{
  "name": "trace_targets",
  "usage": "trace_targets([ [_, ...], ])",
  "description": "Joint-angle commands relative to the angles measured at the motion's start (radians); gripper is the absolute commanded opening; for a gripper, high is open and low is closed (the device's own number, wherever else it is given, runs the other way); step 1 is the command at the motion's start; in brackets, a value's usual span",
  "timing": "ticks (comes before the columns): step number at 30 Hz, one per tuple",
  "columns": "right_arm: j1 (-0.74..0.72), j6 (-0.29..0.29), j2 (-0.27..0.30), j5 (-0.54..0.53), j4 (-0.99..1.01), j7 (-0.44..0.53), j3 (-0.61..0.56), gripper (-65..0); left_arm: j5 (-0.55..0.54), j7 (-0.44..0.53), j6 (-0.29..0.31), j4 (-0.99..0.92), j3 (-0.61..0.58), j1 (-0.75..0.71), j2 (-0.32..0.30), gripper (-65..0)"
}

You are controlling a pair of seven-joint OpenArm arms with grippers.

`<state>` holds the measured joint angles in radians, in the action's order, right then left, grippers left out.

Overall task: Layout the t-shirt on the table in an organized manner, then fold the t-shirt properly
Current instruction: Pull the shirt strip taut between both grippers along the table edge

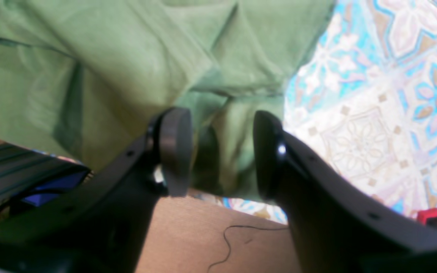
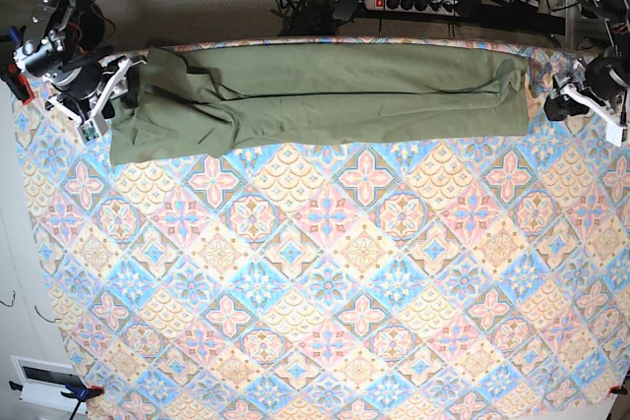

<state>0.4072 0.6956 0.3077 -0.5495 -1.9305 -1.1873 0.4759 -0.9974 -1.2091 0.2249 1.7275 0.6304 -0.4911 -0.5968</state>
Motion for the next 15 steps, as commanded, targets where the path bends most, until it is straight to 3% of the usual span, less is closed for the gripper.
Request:
trace_targets([
  [1, -0.003, 0.003, 0.015, -0.010, -0.024, 0.016, 0.007, -39.9, -0.018, 0.007, 0.005, -0.002, -0.007, 0.021, -0.021, -24.8],
  [4, -0.003, 0.003, 0.015, -0.010, -0.024, 0.016, 0.007, -40.1, -0.022, -0.027, 0.005, -0.054, -0.014, 0.042, -0.019, -19.4],
  [10, -0.004, 0.003, 0.014, -0.010, -0.024, 0.016, 0.005, -40.2, -0.016, -0.030, 0.011, -0.119, -0.142, 0.102, -0.015, -19.3],
  [15, -0.006, 0.003, 0.014, -0.010, -0.024, 0.016, 0.007, -40.2, -0.015, -0.024, 0.011, -0.136, -0.179, 0.105, -0.008, -19.3],
])
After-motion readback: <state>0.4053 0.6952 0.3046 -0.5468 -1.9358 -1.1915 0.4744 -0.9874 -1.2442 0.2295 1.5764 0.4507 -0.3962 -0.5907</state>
